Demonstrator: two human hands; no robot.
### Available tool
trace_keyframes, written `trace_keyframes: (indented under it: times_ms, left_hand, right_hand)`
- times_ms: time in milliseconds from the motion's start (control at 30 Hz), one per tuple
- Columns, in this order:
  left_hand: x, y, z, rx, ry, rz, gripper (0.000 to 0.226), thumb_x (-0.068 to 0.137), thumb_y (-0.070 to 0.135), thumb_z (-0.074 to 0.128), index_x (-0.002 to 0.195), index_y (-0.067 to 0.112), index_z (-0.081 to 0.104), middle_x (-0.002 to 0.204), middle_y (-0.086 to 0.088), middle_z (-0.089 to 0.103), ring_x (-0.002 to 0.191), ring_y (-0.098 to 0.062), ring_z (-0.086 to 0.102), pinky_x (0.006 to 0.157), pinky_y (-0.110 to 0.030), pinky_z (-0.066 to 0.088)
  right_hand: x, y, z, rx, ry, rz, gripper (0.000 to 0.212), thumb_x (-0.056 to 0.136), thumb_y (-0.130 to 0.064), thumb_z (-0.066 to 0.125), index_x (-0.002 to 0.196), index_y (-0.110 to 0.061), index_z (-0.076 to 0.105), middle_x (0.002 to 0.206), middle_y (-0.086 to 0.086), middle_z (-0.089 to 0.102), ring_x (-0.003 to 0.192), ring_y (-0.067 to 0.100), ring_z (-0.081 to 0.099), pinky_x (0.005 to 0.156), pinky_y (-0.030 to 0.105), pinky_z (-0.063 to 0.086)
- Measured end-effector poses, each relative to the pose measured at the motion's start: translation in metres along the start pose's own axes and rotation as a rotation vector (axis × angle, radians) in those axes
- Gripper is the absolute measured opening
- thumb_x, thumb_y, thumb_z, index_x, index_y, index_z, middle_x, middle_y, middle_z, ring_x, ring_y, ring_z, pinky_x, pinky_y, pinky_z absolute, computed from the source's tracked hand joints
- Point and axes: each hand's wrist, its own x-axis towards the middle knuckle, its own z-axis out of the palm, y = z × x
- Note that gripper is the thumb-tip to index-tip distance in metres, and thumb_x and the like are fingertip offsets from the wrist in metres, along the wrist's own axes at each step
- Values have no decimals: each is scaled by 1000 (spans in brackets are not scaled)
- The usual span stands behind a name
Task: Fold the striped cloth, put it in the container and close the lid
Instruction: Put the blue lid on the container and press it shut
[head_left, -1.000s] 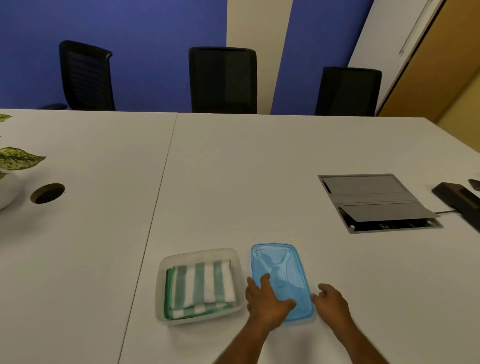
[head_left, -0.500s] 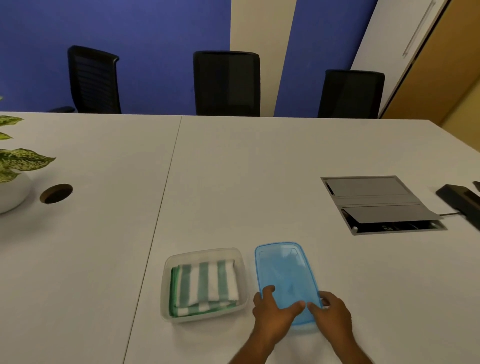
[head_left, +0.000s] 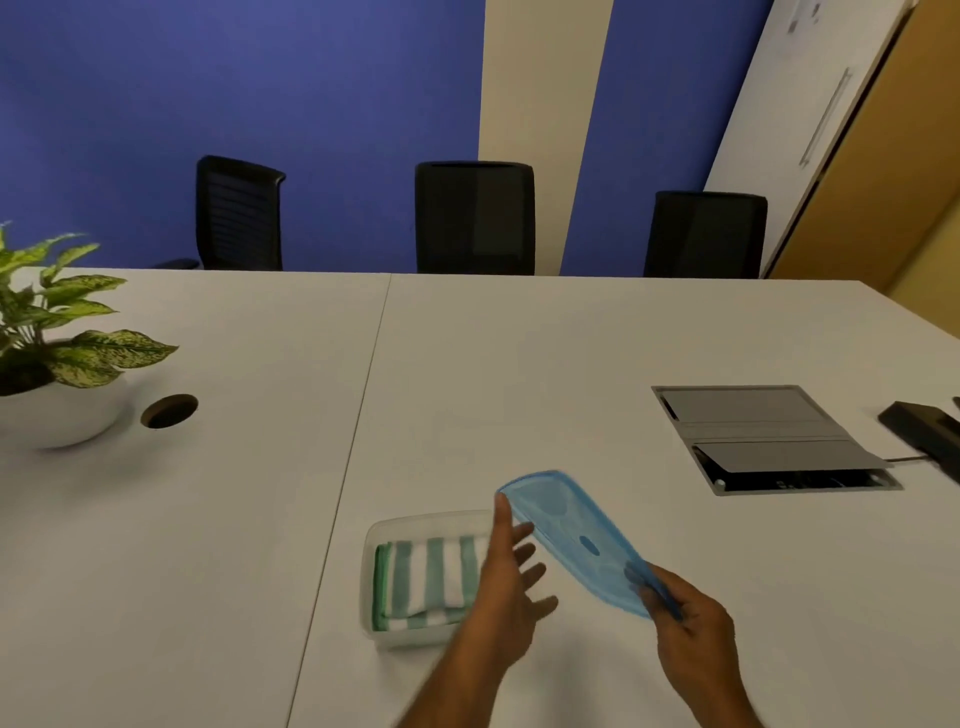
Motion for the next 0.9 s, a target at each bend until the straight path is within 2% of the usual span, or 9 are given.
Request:
trace_keyframes:
  times_ms: [67,133,300,400,467,533,633,767,900]
  left_hand:
    - [-2,18,-16,-97,-20,18,83,65,82,57,121,20,62,127,-9,61,116,-33,62,92,-53,54]
    - [-8,33,-33,-113,-42,21,71,72,65,69,118,10,64,121,-15,67,101,-36,71,80,-50,59]
    - [-28,41,-61,-91,-56,32,48,86,16,66,125,-12,59,108,-26,68,67,-30,72,53,-36,60]
    - [-35,38,-77,-62,11,100,30,95,4,57,121,-9,60,101,-24,72,71,-34,73,58,-39,64]
    - [-38,37,-87,-1,33,133,24,96,5,56,118,-2,63,101,-20,75,79,-36,74,61,-40,63]
    - [-40,37,-95,50,58,157,22,97,6,56,116,5,66,104,-19,76,87,-37,74,66,-41,61]
    - [-42,36,-105,88,88,186,22,98,6,52,113,14,66,98,-14,78,84,-35,75,67,-41,62]
    - [-38,33,-114,196,271,343,19,92,18,62,111,16,66,102,-10,73,88,-29,70,68,-36,57]
    - [-30,21,-123,491,512,579,22,89,44,66,103,29,60,97,11,66,88,-4,61,66,-23,47]
  right_hand:
    - [-5,-7,4,-119,21,-182,52,82,18,63,97,-31,74,100,-32,72,99,1,68,92,9,48]
    - [-8,-8,7,-243,39,-407,50,77,25,55,101,-14,77,115,-26,68,112,-8,59,103,12,42]
    - [-12,-31,11,-386,-74,-731,45,83,0,39,107,-11,75,124,7,68,127,22,50,108,40,38]
    - [-19,-39,12,-321,-356,-603,71,69,8,55,132,-23,58,152,-1,44,148,17,22,115,25,32]
    - [-20,-36,15,-237,-447,-455,85,70,-2,64,146,-29,38,161,-10,23,151,10,7,118,26,21]
    - [-18,-41,26,-27,-356,-190,85,80,-20,75,150,-28,27,160,-14,20,148,5,16,117,31,17]
    - [-10,-48,54,250,-252,237,63,88,-31,67,144,-27,39,144,-9,46,129,11,46,112,37,37]
    - [-8,-45,85,245,-221,280,29,93,-21,62,121,-25,58,117,-1,68,105,16,65,94,40,52]
    - [-6,-37,109,82,-284,293,42,95,-29,58,135,-23,50,131,1,61,118,22,58,105,46,46]
